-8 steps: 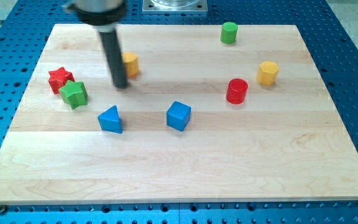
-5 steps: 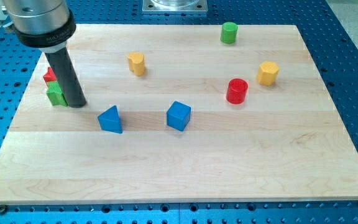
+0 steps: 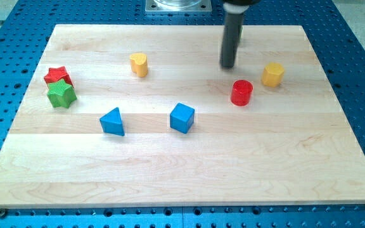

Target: Make a group of blocks with the green blocks and the red blocks

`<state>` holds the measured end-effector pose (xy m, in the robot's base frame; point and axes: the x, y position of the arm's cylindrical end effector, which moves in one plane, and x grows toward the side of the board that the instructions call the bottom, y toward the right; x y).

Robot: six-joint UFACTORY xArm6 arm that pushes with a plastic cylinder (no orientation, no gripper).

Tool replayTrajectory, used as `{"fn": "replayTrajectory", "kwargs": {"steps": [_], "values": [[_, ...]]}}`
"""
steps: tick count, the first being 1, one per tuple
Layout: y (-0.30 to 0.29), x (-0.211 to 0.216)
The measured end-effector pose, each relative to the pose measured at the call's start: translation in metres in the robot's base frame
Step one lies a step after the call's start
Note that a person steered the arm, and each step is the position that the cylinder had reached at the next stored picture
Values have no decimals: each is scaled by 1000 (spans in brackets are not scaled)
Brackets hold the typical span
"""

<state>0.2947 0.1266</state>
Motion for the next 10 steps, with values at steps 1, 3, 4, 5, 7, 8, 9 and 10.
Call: {"fn": "replayTrajectory", "kwargs": {"steps": [1, 3, 4, 5, 7, 8, 9, 10], "values": [[76, -58], [-171, -66], [-226, -62], [-260, -17], [-281, 72], [-259, 89], [-272, 106], [-270, 123]]}}
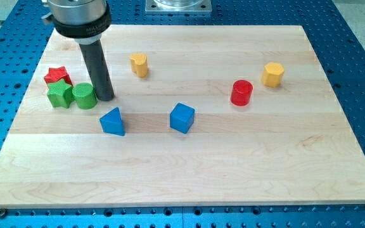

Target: Make a group of blocks with the green blocks and the red blocks

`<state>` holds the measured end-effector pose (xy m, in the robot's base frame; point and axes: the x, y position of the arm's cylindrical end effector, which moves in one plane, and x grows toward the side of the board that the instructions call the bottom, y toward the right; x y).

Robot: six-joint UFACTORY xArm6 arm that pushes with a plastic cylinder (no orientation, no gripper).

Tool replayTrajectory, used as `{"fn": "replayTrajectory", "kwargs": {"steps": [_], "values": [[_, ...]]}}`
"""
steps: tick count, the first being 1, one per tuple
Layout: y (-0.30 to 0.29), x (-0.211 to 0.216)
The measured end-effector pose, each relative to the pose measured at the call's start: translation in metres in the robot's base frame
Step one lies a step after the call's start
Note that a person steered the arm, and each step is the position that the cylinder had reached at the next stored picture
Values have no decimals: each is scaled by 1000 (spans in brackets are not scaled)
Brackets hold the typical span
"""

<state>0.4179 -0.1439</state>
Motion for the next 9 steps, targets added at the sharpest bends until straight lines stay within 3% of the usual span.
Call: {"fn": "replayTrajectory", "kwargs": {"steps": [1, 2, 3, 4, 5, 6, 7, 8, 9], "values": [[64, -4], [210, -20], [321, -71], [298, -31], [238, -3], [288, 9], [301, 30], [221, 42], [207, 31]]}}
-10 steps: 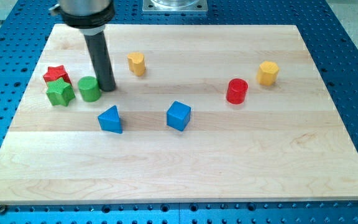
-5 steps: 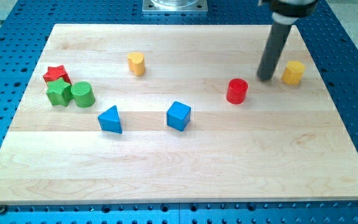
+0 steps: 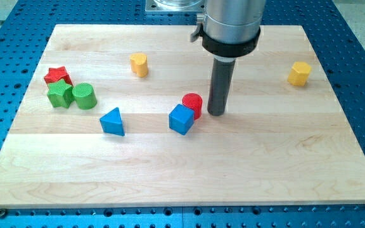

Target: Make a group of blocks with the green blocks and the red blocks

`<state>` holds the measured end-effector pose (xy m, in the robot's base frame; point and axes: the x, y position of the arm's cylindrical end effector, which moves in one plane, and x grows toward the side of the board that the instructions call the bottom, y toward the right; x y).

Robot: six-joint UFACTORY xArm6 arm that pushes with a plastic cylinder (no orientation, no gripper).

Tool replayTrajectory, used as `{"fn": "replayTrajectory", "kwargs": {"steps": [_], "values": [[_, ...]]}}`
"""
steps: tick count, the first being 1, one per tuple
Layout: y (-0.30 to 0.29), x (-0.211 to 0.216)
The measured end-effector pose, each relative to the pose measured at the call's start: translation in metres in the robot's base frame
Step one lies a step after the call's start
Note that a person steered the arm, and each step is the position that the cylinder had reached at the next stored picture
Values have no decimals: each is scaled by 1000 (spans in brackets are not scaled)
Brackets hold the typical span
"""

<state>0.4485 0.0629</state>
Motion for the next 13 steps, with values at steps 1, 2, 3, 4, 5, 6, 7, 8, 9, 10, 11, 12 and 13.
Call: {"fn": "replayTrajectory", "kwargs": {"steps": [1, 2, 3, 4, 5, 6, 7, 8, 9, 10, 11, 12, 13], "values": [[0, -3], [-1, -19], [-5, -31], [69, -20], [55, 1], [-65, -1], [-136, 0], [-122, -5], [-174, -35], [-205, -45], [-173, -45], [-129, -37], [-184, -2]]}}
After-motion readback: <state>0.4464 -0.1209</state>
